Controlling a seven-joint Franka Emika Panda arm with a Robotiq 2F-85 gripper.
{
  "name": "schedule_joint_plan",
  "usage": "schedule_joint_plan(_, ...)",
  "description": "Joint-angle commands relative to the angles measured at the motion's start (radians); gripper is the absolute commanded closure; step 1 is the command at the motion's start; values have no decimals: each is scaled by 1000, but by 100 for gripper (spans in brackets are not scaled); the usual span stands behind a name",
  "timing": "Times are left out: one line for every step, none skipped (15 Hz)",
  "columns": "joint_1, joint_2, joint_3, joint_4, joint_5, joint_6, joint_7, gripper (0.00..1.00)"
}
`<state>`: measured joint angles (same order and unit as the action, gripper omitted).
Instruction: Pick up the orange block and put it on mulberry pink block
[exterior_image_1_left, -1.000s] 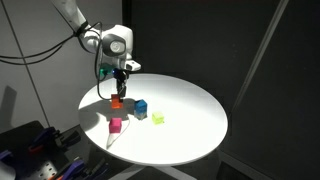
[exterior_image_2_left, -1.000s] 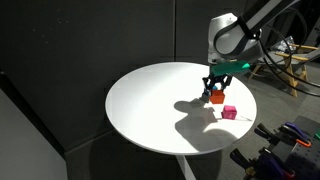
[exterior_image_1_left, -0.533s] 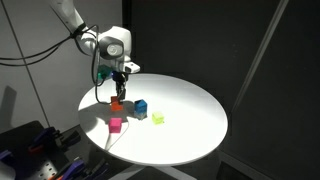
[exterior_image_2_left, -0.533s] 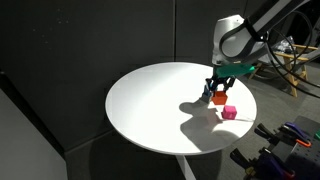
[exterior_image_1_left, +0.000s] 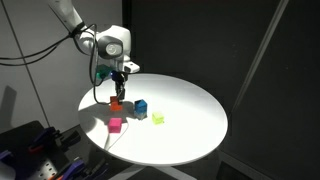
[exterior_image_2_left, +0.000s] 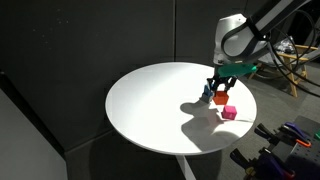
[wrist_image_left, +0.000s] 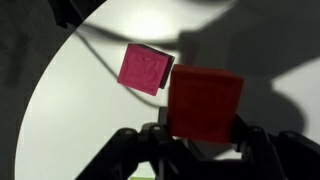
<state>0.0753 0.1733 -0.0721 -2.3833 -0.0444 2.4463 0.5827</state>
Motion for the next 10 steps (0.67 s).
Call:
schedule_joint_plan(-12, -35, 1, -23, -13, 1, -14, 68)
schedule_joint_plan(-11, -32, 1, -22, -15, 0, -12, 68)
schedule_joint_plan(-12, -31, 1, -20, -14, -1, -13, 68)
schedule_joint_plan(-7, 0, 7, 1, -2, -3, 1, 43)
schedule_joint_plan(-7, 0, 7, 1, -2, -3, 1, 43)
schedule_joint_plan(-7, 0, 7, 1, -2, -3, 1, 43)
schedule_joint_plan(-7, 0, 7, 1, -2, -3, 1, 43)
schedule_joint_plan(-7, 0, 7, 1, -2, -3, 1, 43)
schedule_joint_plan(-7, 0, 7, 1, -2, -3, 1, 43)
schedule_joint_plan(-7, 0, 7, 1, -2, -3, 1, 43)
